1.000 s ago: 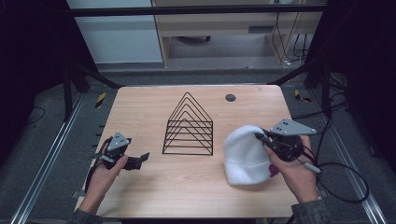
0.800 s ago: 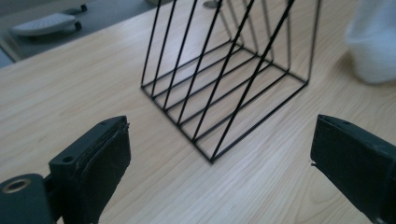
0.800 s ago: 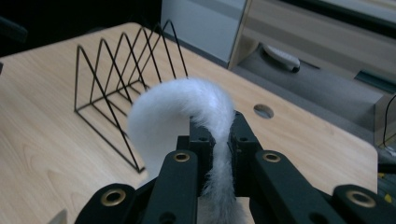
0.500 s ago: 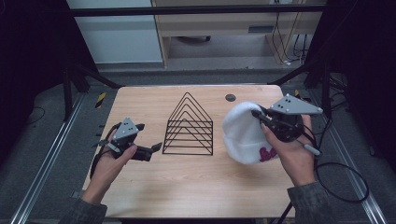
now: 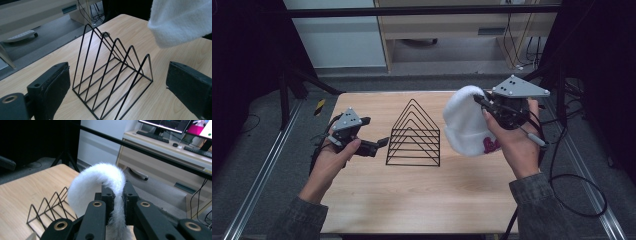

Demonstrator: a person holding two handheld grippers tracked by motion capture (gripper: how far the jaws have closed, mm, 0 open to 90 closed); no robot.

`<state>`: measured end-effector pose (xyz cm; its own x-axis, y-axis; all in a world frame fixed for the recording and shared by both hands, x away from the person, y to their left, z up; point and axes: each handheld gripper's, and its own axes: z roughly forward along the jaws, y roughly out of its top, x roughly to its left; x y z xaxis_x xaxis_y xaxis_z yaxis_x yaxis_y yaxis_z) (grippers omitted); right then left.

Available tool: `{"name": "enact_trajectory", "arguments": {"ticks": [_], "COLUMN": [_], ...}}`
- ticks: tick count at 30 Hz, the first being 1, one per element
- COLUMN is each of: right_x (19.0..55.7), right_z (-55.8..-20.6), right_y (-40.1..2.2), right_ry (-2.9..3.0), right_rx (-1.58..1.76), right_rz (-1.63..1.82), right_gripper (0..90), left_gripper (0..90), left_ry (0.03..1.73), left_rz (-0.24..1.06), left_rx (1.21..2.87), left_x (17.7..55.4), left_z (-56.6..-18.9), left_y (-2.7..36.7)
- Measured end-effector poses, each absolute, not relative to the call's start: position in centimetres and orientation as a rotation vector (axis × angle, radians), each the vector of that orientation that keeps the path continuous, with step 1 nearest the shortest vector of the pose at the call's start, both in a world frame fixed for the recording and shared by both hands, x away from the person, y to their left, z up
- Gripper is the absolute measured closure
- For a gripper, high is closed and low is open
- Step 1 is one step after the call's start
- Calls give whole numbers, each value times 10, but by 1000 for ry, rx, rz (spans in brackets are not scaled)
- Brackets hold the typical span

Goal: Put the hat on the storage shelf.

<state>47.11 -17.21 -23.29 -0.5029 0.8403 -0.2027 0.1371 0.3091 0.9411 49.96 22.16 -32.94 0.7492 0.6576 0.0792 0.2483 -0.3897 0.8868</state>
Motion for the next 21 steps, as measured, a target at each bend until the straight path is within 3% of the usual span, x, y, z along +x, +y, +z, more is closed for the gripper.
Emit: {"name": "enact_trajectory", "arguments": {"ticks": [14, 21], "right_x": [481, 485], "right_z": [-211, -204], "right_y": [-155, -145], "right_ry": [1844, 1824], "right_rx": [847, 848], "right_rz": [1270, 1278], "right_gripper": [833, 833], "left_gripper": [48, 68], "left_ry": [650, 603], "left_rz": [550, 541], "left_rx": [1923, 1982], "left_x": [503, 509], "left_z": [-306, -302], "left_y": [214, 200]}}
